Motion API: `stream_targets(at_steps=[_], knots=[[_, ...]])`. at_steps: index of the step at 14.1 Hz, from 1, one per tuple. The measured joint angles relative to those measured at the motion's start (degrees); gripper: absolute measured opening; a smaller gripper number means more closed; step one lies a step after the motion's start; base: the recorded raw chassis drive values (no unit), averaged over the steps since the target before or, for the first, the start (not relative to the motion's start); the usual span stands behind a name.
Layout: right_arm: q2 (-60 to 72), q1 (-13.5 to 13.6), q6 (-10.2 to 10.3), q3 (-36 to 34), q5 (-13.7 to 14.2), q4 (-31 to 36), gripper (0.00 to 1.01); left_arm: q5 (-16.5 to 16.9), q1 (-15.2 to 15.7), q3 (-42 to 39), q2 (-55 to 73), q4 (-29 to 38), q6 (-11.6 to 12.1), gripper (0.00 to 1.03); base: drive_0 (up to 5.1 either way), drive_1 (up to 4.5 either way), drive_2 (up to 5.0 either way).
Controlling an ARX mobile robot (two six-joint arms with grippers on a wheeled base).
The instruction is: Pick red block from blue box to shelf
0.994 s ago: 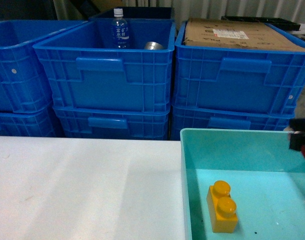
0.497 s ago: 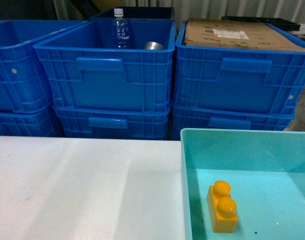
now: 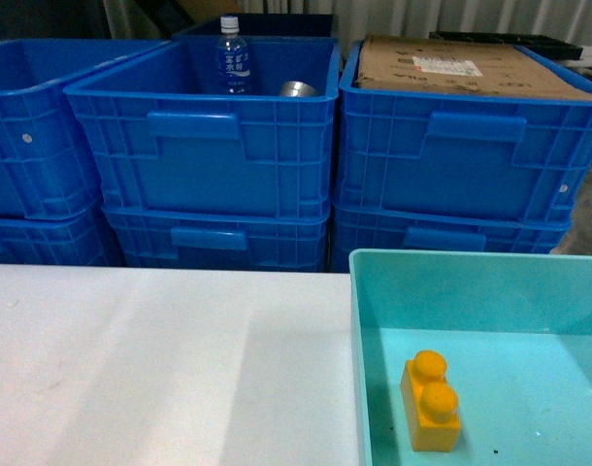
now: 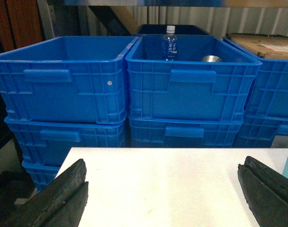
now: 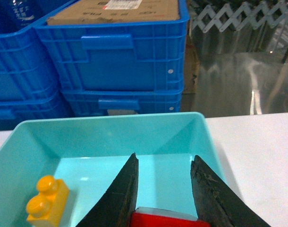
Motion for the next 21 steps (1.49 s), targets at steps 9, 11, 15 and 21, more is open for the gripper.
stream_targets(at_steps=[9, 11, 15, 21], knots=[[-0.1, 6.8, 0.3, 1.4, 3.1, -2.7, 0.28, 0.0, 0.0, 0.0, 0.0, 0.0, 0.0, 0.98, 0.0, 0.00, 0.0], [-1.6, 6.9, 0.3, 1.6, 3.5, -3.7, 0.28, 0.0, 0.0, 0.0, 0.0, 0.0, 0.0, 0.98, 0.0, 0.00, 0.0], [-1.5, 6.9, 0.3, 1.7, 3.6, -3.8, 0.28, 0.0, 0.0, 0.0, 0.0, 0.0, 0.0, 0.98, 0.0, 0.00, 0.0], [-1.5, 6.9, 0.3, 1.8, 3.6, -3.8, 0.28, 0.0, 0.0, 0.0, 0.0, 0.0, 0.0, 0.98, -0.7, -0.72, -0.7]])
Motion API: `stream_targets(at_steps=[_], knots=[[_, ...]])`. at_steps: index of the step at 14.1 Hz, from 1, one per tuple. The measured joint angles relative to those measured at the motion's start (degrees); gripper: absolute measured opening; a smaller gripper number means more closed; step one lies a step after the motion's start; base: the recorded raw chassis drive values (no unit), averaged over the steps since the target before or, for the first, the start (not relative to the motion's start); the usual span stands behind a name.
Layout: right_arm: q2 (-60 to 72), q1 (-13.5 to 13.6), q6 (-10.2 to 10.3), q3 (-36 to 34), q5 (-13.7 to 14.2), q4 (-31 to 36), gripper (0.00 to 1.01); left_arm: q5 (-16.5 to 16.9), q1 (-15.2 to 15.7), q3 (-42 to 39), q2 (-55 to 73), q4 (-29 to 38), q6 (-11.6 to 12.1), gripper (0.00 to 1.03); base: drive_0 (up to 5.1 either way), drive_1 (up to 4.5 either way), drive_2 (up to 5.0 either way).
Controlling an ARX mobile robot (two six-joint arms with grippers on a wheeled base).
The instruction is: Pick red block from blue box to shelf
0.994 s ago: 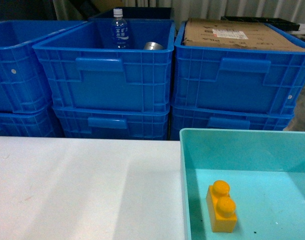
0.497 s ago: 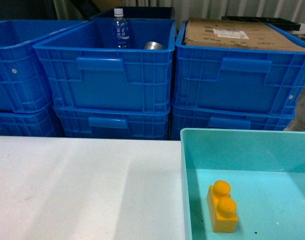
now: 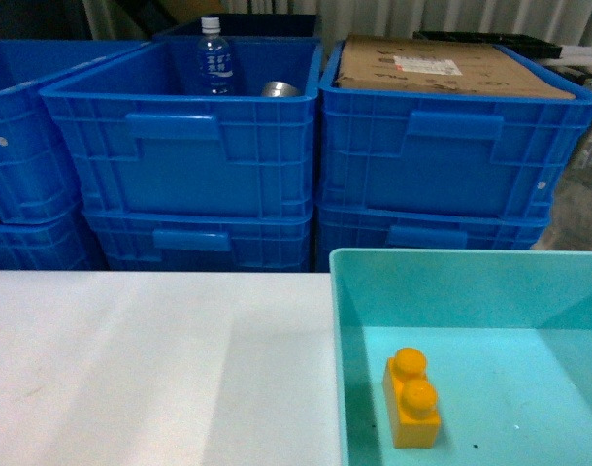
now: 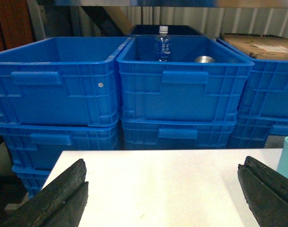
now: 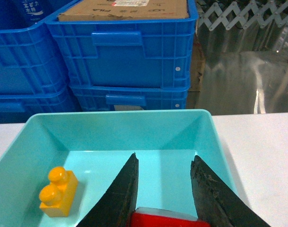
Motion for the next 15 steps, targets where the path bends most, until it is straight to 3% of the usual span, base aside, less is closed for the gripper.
stream_targets(at_steps=[12, 15], knots=[[0.0, 0.0, 0.0, 0.0, 0.0, 0.0, 0.28, 0.0, 0.0, 0.0, 0.0, 0.0, 0.0, 0.98, -1.9, -1.88, -1.9], [0.0, 0.0, 0.0, 0.1, 0.0, 0.0, 0.28, -0.1, 0.0, 0.0, 0.0, 0.1, 0.0, 0.98, 2.5, -6.12, -1.3]])
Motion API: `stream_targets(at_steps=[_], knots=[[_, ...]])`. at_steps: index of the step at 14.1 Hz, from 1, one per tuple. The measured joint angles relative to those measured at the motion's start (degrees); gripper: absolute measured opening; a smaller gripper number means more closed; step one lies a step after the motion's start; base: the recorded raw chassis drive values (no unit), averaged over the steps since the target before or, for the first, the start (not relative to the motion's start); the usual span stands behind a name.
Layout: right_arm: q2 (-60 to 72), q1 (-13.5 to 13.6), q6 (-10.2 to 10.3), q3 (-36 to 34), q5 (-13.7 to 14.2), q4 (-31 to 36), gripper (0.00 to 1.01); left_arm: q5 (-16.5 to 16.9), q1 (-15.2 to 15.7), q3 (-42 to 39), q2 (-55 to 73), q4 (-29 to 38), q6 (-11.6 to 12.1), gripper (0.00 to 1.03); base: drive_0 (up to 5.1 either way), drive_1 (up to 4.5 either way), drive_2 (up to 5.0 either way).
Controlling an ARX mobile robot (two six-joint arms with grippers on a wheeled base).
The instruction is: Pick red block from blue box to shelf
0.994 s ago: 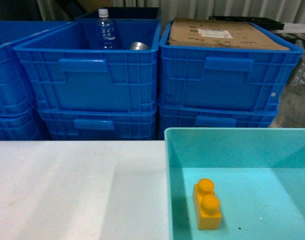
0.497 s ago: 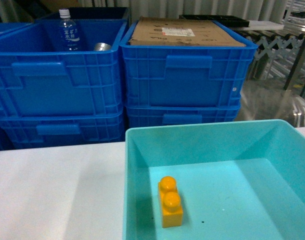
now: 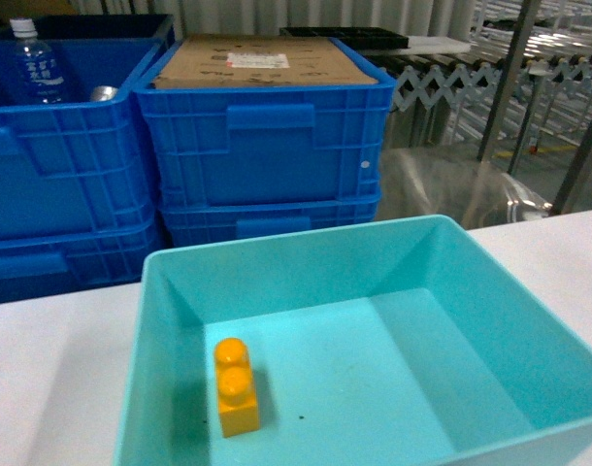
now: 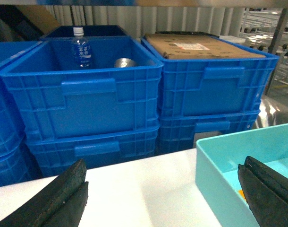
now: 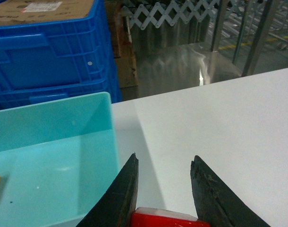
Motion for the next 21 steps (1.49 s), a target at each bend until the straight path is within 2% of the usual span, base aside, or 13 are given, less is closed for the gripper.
stream_targets(at_steps=[18, 21], knots=[[-0.2, 0.0, 0.0, 0.1, 0.4, -0.1, 0.28, 0.2, 0.0, 0.0, 0.0, -0.1, 0.0, 0.98, 2.5, -6.12, -1.3], [-0.2, 0.0, 0.0, 0.1, 0.3, -0.1, 0.28, 0.2, 0.0, 0.0, 0.0, 0.0, 0.0, 0.98, -1.6, -1.59, -1.6]])
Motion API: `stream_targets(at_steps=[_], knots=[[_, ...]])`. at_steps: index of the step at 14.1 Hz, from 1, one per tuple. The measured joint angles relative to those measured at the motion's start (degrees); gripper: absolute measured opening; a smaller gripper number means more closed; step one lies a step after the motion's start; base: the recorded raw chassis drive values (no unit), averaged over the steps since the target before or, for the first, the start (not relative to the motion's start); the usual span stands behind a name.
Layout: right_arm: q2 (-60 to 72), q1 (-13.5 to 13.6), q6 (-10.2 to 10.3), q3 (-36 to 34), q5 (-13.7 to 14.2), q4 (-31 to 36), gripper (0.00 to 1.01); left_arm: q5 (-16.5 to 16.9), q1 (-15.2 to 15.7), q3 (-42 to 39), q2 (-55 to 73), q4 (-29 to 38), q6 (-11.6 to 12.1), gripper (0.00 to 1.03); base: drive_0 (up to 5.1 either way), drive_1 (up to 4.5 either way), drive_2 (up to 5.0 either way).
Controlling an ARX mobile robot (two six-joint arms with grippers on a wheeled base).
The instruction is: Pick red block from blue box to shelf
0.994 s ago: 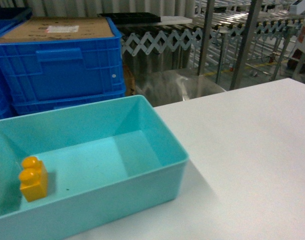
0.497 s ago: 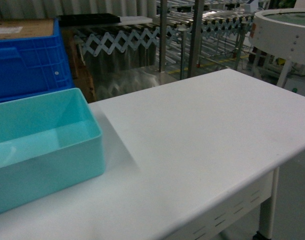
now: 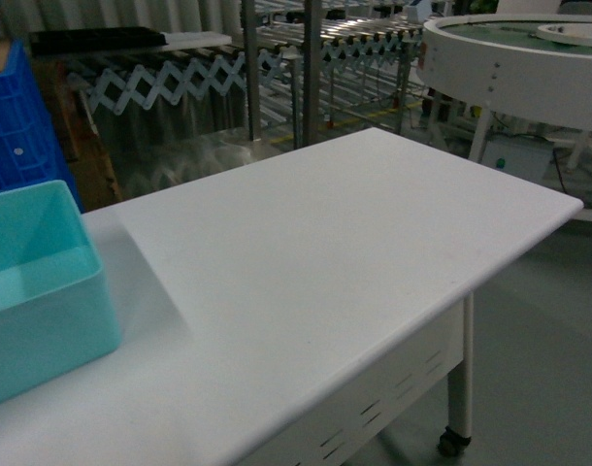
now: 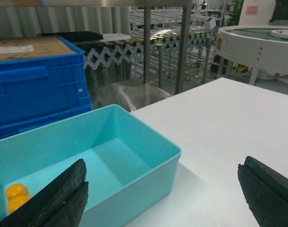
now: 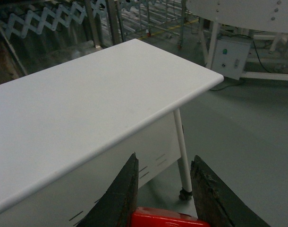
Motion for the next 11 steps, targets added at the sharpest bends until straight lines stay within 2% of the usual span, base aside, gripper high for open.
stream_targets(at_steps=[11], knots=[[0.0, 0.0, 0.0, 0.0, 0.0, -0.1, 0.28, 0.0, 0.0, 0.0, 0.0, 0.1, 0.0, 0.98, -1.6, -1.59, -1.6]])
